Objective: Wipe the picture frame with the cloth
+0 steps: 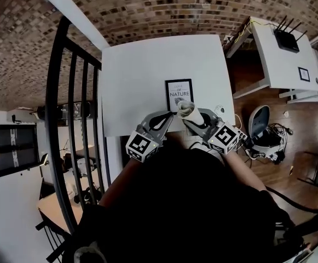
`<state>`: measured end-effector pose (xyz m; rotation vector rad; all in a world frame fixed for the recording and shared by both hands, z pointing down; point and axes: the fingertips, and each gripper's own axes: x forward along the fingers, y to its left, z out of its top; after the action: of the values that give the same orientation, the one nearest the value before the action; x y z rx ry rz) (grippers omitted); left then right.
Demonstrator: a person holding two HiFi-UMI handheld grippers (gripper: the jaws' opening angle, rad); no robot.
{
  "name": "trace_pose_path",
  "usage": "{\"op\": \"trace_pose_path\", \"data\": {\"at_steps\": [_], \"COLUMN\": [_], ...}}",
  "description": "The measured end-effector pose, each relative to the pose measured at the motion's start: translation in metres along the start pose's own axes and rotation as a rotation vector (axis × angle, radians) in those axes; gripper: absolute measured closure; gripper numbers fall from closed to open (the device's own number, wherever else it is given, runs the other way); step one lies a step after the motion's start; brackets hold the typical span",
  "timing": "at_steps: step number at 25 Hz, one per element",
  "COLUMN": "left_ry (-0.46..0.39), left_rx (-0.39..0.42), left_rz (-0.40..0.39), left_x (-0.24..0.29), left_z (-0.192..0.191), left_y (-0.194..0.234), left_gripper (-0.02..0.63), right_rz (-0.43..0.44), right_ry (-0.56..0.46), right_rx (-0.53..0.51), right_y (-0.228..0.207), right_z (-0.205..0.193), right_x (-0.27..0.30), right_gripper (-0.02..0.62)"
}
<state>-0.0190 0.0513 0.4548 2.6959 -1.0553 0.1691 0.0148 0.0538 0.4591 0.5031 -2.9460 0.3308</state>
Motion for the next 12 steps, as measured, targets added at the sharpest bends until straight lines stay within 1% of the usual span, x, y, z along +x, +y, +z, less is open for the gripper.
{"op": "trace_pose_path", "data": {"at_steps": [4, 6, 9, 12], "left_ry": [-0.018, -0.008, 0.008, 0.024], "left_rx": [0.014, 0.024, -0.003, -0.015], "left_rz": [-0.007, -0.011, -0.030, -0.026], "left_x": [-0.010, -0.013, -0.013, -0.010], "left_z": [0.004, -0.001, -0.006, -0.010], "left_y": [0.049, 0.069, 0.084, 0.091], "left_gripper": [0.604, 0.604, 0.604, 0.604], "right_rz": [-0.022, -0.032, -0.048, -0.062], "right_ry": [0.082, 0.122, 0.187, 0.271], "right_rx": [0.001, 0.009, -0.011, -0.037], "right_y": [-0.018, -0.028, -0.042, -0.061], "right_z": [-0.006, -0.011, -0.023, -0.043], "right_x": [0.046, 0.066, 0.087, 0.098], "right_gripper": [0.489, 0.489, 0.489, 0.489]}}
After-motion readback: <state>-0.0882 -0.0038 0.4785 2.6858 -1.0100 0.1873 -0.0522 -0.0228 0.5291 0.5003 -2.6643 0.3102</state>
